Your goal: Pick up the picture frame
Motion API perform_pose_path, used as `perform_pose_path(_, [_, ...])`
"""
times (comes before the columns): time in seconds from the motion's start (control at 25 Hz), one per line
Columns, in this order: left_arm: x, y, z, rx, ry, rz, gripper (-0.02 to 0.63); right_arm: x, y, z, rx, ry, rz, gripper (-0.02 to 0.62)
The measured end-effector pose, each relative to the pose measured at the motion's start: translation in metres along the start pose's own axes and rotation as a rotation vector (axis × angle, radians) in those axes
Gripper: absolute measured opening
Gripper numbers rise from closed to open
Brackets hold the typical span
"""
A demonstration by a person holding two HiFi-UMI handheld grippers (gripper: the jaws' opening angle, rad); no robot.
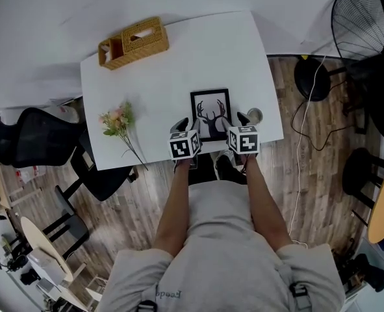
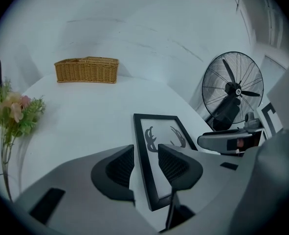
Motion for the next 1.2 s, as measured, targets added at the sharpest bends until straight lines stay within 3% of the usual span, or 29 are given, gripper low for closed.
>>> perform_pose_path(0.28, [0.006,-0.004,-0.002,0.029,-0.019,-0.033,0.193,0.010,0.003,0.001,0.035,-0.010,0.030,0.239])
perform_pose_path(0.72, [0.018,-0.001,-0.010,0.046,-0.034,-0.009,0.192,0.019,-0.001,-0.003,0.030,-0.030,0.062,0.239])
perform_pose_path(1.2, [0.035,-0.002,0.007,-0.037,-0.060,-0.015,0.193,0.031,0.005,0.009,0.037,-0.048,0.096,0.183])
Point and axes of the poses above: the fingertips, and each gripper's own axes: x forward along the fingers, y to its right, z out of its underside, the point moved 6 cm from there along -x, backward along the fingers, and after that the axes turned 8 degrees about x, right-handed, at the moved point
